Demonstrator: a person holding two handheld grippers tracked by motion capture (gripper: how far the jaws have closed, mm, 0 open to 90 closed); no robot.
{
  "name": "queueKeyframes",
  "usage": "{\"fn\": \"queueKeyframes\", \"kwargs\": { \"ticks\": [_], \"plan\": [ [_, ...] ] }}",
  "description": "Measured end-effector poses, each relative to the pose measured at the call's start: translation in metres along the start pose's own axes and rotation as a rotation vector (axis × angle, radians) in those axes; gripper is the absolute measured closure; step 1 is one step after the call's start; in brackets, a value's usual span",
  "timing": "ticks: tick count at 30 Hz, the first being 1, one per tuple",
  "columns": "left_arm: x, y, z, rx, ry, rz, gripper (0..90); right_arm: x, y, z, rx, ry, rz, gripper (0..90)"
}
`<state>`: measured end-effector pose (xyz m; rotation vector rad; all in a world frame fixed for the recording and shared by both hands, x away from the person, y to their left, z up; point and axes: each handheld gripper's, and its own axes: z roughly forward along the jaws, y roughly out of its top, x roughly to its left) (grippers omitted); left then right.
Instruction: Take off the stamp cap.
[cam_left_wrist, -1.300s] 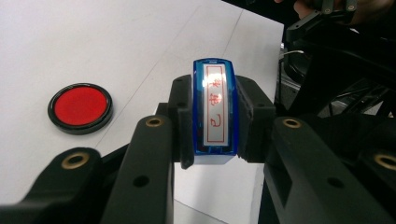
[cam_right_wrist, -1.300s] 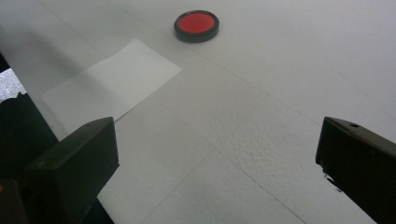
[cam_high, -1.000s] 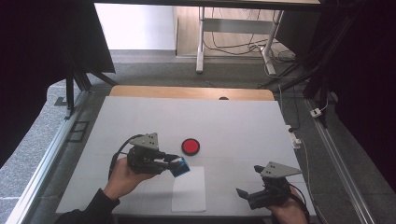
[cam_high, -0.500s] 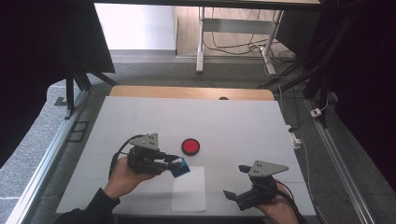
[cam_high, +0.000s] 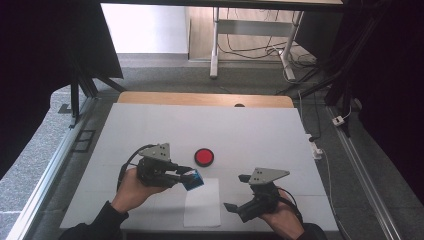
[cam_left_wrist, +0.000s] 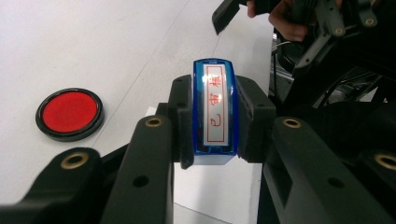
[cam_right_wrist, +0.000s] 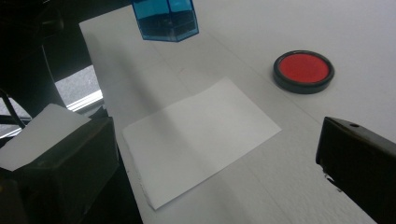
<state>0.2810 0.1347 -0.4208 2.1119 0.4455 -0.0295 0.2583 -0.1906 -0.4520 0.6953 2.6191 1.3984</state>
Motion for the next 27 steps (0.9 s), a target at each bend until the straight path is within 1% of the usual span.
{"fn": "queueKeyframes", "kwargs": {
  "ticks": [2,5,6,8,10,12,13,16,17,18,20,21,22,23,24,25,26,27],
  "plan": [
    [0.000,0.000,0.000,-0.002,-0.004,0.003,70.3,0.001,0.002,0.005,0.002,0.013,-0.006,0.0],
    [0.000,0.001,0.000,-0.006,-0.012,0.004,70.3,0.004,0.006,0.013,0.000,0.022,-0.033,0.0],
    [0.000,0.001,0.000,-0.006,-0.012,0.004,70.3,0.005,0.007,0.016,-0.002,0.033,-0.041,0.0],
    [0.000,0.000,0.001,-0.008,-0.020,0.007,70.3,0.006,0.009,0.021,0.005,0.036,-0.050,0.0],
    [0.001,0.000,0.002,-0.004,-0.030,0.010,70.3,0.007,0.010,0.025,0.012,0.049,-0.056,0.0],
    [0.001,-0.001,0.002,-0.004,-0.032,0.010,70.3,0.007,0.011,0.028,0.017,0.052,-0.057,0.0],
    [0.001,-0.001,0.003,-0.004,-0.036,0.012,70.4,0.007,0.012,0.033,0.017,0.077,-0.055,0.0],
    [0.002,-0.001,0.003,-0.007,-0.044,0.015,70.3,0.007,0.014,0.035,0.020,0.088,-0.058,0.0],
    [0.002,-0.001,0.003,-0.008,-0.050,0.016,70.3,0.008,0.016,0.038,0.023,0.101,-0.071,0.0],
    [0.002,-0.001,0.003,-0.013,-0.055,0.017,70.3,0.007,0.017,0.040,0.025,0.106,-0.073,0.0],
    [0.002,-0.001,0.003,-0.022,-0.069,0.020,70.4,0.007,0.019,0.043,0.022,0.127,-0.067,0.0],
    [0.002,-0.001,0.003,-0.022,-0.069,0.020,70.4,0.007,0.020,0.045,0.025,0.135,-0.065,0.0],
    [0.002,-0.001,0.003,-0.025,-0.074,0.021,70.4,0.007,0.020,0.045,0.025,0.135,-0.065,0.0],
    [0.002,-0.002,0.003,-0.027,-0.076,0.022,70.4,0.007,0.022,0.049,0.024,0.158,-0.062,0.0],
    [0.002,-0.002,0.003,-0.027,-0.080,0.021,70.4,0.007,0.023,0.051,0.022,0.170,-0.064,0.0],
    [0.002,-0.002,0.003,-0.028,-0.084,0.021,70.4,0.007,0.023,0.051,0.022,0.170,-0.064,0.0],
    [0.002,-0.002,0.003,-0.031,-0.088,0.023,70.4,0.007,0.025,0.054,0.020,0.186,-0.074,0.0],
    [0.003,-0.002,0.003,-0.033,-0.093,0.023,70.4,0.008,0.026,0.055,0.024,0.190,-0.077,0.0]
  ]
}}
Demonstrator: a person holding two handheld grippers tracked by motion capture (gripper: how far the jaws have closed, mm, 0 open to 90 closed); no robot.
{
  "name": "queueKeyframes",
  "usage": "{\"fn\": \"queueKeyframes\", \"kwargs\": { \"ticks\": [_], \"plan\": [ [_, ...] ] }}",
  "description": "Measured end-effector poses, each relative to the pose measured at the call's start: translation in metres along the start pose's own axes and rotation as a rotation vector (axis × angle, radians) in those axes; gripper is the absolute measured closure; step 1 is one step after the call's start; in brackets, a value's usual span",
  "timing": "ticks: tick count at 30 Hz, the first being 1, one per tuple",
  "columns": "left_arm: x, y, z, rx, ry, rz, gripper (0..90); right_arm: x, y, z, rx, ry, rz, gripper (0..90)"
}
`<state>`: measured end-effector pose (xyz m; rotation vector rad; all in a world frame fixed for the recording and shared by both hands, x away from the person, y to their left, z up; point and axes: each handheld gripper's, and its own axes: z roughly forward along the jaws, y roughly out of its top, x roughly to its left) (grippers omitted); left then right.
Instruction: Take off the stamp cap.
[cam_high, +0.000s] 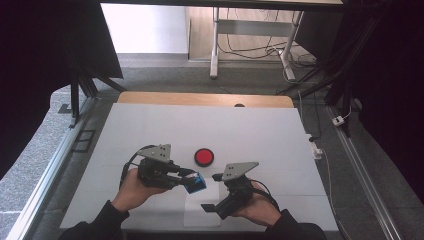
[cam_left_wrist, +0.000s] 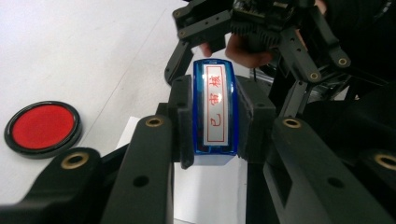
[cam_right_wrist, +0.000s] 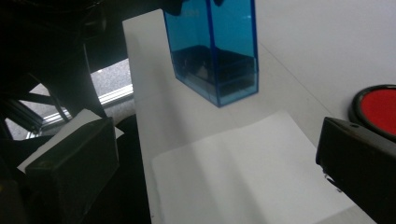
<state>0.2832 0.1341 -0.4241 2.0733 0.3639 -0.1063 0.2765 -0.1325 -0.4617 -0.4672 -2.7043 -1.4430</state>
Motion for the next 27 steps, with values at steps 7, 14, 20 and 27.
{"fn": "queueKeyframes", "kwargs": {
  "ticks": [7,14,20,27],
  "plan": [
    [-0.001,0.000,0.000,-0.011,-0.027,0.014,70.4,0.001,0.005,0.010,0.024,0.034,-0.006,0.0],
    [-0.002,0.001,0.001,-0.012,-0.049,0.027,70.4,0.002,0.010,0.017,0.032,0.067,-0.034,4.9],
    [-0.003,0.002,0.001,-0.013,-0.062,0.036,70.5,0.001,0.012,0.017,0.012,0.101,-0.047,21.5],
    [-0.004,0.002,0.000,-0.018,-0.074,0.054,70.5,-0.003,0.012,0.012,-0.001,0.156,-0.046,45.0]
  ]
}}
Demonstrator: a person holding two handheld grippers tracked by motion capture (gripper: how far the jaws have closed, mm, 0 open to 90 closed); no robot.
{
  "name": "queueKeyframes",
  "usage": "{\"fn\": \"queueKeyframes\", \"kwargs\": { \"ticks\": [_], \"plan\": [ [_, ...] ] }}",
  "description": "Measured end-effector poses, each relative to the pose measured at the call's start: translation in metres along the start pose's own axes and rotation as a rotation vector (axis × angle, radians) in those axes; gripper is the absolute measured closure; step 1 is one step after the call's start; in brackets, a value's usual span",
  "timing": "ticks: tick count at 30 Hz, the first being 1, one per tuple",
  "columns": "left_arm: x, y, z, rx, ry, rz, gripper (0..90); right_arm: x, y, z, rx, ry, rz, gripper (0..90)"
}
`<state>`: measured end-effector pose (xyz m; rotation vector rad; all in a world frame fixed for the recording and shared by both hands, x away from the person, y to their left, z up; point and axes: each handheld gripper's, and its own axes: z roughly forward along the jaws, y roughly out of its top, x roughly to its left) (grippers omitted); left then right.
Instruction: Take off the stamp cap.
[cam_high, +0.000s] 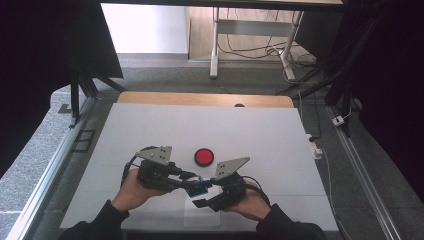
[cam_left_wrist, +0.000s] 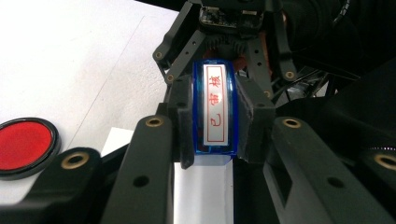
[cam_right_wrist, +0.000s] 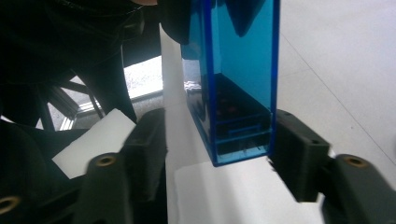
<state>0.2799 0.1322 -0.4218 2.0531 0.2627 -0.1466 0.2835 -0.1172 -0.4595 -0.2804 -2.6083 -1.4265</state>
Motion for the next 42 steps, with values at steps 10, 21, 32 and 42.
{"fn": "queueKeyframes", "kwargs": {
  "ticks": [10,21,32,42],
  "plan": [
    [-0.001,0.000,0.000,-0.013,-0.013,0.030,70.4,-0.003,0.000,-0.005,-0.036,0.039,0.005,58.9],
    [-0.001,0.000,-0.001,-0.032,-0.033,0.048,70.5,-0.002,0.000,-0.007,-0.056,0.064,-0.001,65.8],
    [-0.001,-0.001,-0.002,-0.047,-0.036,0.073,70.4,-0.003,0.000,-0.007,-0.064,0.074,-0.003,67.9],
    [-0.003,-0.001,-0.005,-0.076,-0.031,0.093,70.6,-0.004,0.003,-0.011,-0.072,0.095,0.030,69.2]
  ]
}}
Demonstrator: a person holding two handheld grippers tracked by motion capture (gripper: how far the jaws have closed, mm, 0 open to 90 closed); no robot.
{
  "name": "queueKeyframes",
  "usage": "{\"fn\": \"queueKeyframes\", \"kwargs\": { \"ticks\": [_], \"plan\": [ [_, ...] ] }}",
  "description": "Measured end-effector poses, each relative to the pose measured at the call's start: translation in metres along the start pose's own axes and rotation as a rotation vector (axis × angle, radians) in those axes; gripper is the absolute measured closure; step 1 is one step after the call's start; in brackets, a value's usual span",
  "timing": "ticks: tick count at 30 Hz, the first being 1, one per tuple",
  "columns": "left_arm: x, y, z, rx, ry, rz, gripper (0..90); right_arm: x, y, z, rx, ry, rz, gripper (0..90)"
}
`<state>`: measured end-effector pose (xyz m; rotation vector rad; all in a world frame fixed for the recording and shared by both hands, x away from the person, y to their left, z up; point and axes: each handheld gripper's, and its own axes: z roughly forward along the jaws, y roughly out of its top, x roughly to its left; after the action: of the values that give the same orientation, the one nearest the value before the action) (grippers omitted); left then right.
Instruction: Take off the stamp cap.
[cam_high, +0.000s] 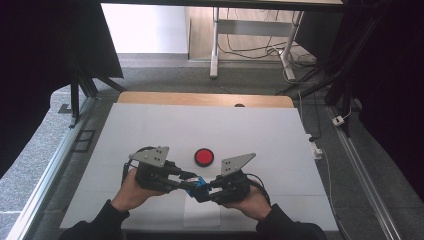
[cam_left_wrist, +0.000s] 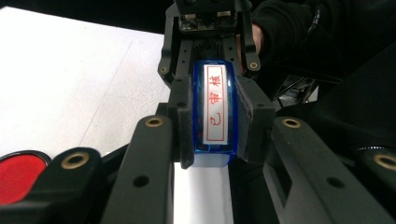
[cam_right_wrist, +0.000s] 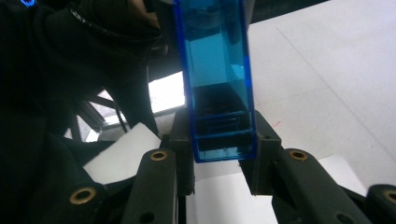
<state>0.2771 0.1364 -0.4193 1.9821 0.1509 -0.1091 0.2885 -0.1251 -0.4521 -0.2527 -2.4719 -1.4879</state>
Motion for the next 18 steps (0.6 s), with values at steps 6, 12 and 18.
{"fn": "queueKeyframes", "kwargs": {
  "ticks": [6,12,18],
  "plan": [
    [-0.0028,0.0009,-0.0006,0.003,0.029,0.029,70.7,-0.0022,-0.0001,0.0000,0.000,0.007,0.054,69.3],
    [-0.0002,0.0005,0.0001,0.010,-0.004,-0.008,70.6,0.0011,0.0006,-0.0001,0.016,-0.006,-0.011,69.4],
    [0.0010,0.0004,0.0003,0.009,-0.034,-0.019,70.7,0.0056,0.0020,-0.0009,0.032,-0.016,-0.090,69.6]
  ]
}}
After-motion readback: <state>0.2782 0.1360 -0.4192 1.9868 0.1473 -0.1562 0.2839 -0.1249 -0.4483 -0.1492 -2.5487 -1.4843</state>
